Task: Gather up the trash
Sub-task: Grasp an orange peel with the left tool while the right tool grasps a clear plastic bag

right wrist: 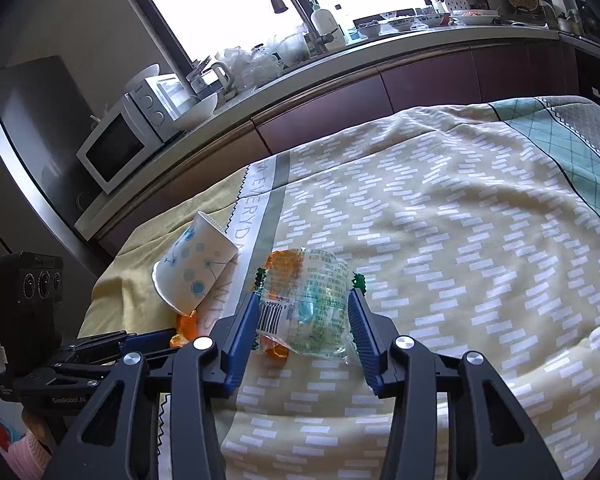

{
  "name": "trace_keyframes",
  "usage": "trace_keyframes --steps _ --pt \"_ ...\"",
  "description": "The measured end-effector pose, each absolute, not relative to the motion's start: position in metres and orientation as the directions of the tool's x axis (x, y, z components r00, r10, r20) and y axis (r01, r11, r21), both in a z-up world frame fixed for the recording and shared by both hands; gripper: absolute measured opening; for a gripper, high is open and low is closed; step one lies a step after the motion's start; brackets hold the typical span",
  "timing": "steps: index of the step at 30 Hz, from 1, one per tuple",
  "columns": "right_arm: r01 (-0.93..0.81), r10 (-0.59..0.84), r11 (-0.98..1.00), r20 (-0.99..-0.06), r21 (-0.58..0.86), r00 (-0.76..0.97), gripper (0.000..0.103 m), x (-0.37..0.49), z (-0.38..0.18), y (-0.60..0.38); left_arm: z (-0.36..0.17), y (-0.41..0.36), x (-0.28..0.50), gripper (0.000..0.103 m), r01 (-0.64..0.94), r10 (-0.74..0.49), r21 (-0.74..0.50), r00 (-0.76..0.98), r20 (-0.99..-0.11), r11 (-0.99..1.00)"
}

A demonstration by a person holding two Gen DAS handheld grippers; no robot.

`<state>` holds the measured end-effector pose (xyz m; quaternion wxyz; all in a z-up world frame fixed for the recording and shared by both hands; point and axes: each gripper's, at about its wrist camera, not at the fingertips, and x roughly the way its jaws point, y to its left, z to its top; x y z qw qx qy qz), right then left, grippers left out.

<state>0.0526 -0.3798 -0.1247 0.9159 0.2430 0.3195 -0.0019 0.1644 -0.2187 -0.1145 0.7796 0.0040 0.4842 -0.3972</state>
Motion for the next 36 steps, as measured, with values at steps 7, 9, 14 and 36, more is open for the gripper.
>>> trace_keyframes --steps 7,9,14,36 --pt "0.145 0.168 0.878 -0.577 0.456 0.8 0.026 0.046 -0.125 -0.381 -0.116 -0.217 0.168 0.034 0.603 -0.626 -0.406 0.205 -0.753 0.686" --pt "0.142 0.171 0.876 -0.572 0.461 0.803 0.025 0.043 -0.124 -0.381 -0.115 -0.215 0.167 0.029 0.601 -0.626 -0.405 0.212 -0.751 0.689" --pt "0.131 0.173 0.876 -0.555 0.465 0.814 0.024 0.035 -0.119 -0.379 -0.113 -0.206 0.166 0.014 0.595 -0.633 -0.415 0.214 -0.744 0.689" --pt "-0.043 0.29 0.892 -0.495 0.451 0.819 0.023 0.041 -0.092 -0.315 -0.085 -0.125 0.138 0.006 0.572 -0.629 -0.375 0.346 -0.697 0.73"
